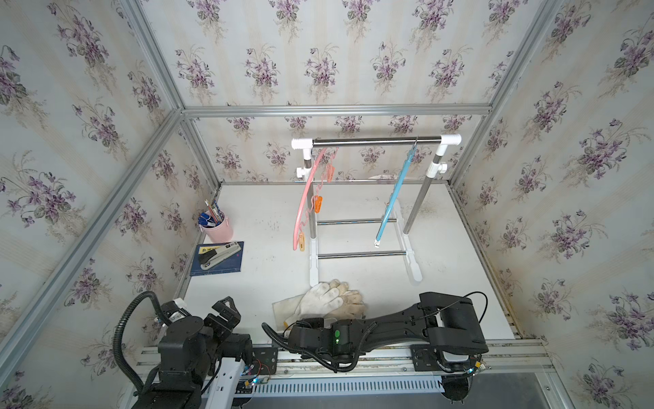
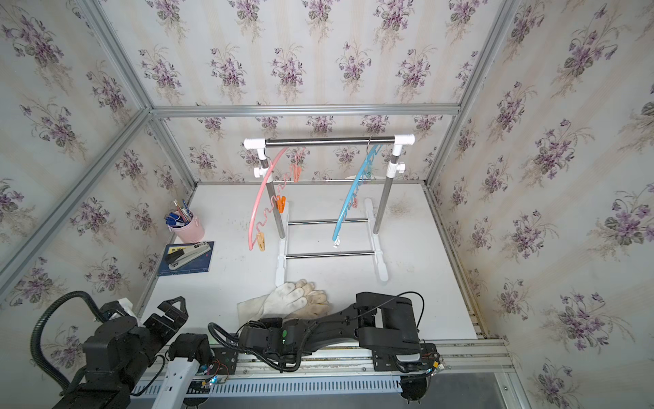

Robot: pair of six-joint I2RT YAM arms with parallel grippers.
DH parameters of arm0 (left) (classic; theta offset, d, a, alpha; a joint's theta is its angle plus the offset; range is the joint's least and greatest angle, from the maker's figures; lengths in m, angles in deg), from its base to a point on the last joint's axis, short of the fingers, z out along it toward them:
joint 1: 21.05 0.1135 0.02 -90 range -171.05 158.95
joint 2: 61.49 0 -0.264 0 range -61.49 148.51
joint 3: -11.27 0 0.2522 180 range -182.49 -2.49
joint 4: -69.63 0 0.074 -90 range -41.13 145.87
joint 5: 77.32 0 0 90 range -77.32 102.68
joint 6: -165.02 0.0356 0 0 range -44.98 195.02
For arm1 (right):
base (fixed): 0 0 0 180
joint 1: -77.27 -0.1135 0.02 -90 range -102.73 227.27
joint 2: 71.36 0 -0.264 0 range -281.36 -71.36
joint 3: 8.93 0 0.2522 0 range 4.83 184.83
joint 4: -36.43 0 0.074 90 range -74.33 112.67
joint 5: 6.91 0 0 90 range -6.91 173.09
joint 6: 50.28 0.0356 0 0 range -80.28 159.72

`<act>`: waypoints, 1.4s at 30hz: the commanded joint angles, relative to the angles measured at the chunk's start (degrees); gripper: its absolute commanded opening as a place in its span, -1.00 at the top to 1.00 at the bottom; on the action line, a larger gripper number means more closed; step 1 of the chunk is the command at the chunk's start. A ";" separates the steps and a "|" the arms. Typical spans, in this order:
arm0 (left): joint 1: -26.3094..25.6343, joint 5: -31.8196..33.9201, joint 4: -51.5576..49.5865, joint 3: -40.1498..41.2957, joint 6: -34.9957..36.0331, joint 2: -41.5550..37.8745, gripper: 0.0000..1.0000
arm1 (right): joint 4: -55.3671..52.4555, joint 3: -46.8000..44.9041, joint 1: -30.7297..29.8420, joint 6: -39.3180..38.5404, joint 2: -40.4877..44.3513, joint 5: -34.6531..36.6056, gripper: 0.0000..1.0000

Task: Clip the gloves onto a hanger to dry
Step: Pick up the glove from the center of the board.

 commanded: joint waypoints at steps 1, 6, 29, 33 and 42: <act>0.01 0.42 0.68 0.19 -0.64 0.07 -1.00 | 1.71 -0.48 0.02 -0.40 -0.09 0.88 0.29; 0.01 0.08 0.90 0.36 -1.19 0.23 -1.00 | 1.62 -1.27 0.13 0.10 2.00 1.45 0.70; -0.03 -32.11 37.34 -0.11 24.05 18.12 -0.98 | -15.42 -0.73 16.33 12.19 36.17 -17.99 1.00; -3.78 -38.65 37.75 -3.39 33.68 18.86 -0.98 | -14.49 -1.81 22.37 14.42 42.65 -24.30 1.00; -4.03 -54.36 41.77 2.63 42.96 13.26 -0.99 | -13.19 -0.94 31.62 17.83 47.04 -37.32 1.00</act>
